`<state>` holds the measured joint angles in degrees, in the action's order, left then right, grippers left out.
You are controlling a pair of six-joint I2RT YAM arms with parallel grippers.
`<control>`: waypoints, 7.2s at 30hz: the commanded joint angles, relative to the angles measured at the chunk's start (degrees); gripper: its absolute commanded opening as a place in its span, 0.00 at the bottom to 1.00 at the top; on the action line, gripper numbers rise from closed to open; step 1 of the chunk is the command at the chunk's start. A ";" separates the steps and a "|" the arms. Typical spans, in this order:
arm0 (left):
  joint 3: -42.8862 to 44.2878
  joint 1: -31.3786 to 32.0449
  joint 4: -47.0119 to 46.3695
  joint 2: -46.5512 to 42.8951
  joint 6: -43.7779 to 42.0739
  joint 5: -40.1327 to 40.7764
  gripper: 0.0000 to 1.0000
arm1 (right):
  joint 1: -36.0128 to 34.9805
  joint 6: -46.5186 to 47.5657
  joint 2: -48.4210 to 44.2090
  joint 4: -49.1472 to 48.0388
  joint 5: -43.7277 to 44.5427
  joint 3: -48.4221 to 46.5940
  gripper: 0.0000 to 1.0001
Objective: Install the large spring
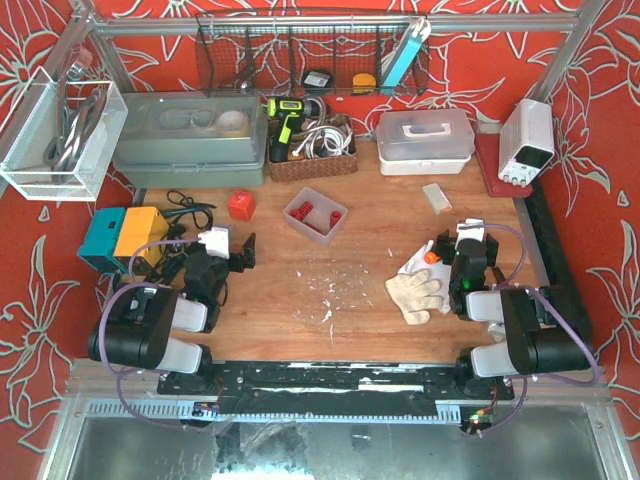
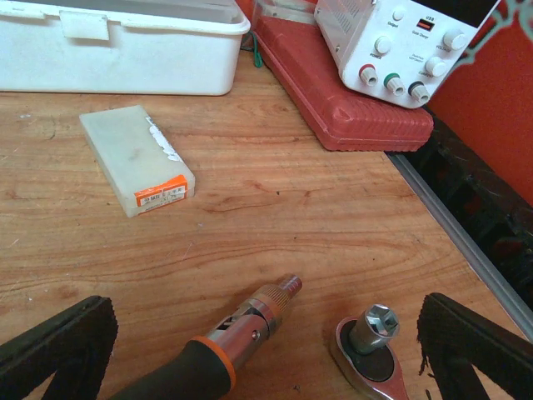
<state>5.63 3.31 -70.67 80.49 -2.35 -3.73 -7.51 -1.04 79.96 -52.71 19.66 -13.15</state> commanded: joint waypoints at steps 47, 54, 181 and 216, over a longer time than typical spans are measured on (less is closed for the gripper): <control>27.95 0.13 60.87 -30.23 38.46 -25.90 1.00 | 0.36 -40.34 -26.04 86.12 -10.03 -38.16 0.95; 26.02 15.91 61.19 -28.84 34.91 -11.09 1.00 | 0.31 -52.91 -15.55 94.36 -10.53 -42.88 0.75; 9.52 44.59 44.08 -27.78 18.96 17.77 1.00 | -18.24 -28.26 -8.14 104.27 -9.08 -45.45 0.57; 9.45 44.59 44.90 -27.67 17.50 17.97 1.00 | -24.31 -39.26 0.71 83.39 -11.40 -28.04 0.53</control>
<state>13.72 47.62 -25.41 53.10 15.79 12.91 -31.51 -39.62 79.24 32.49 6.68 -42.50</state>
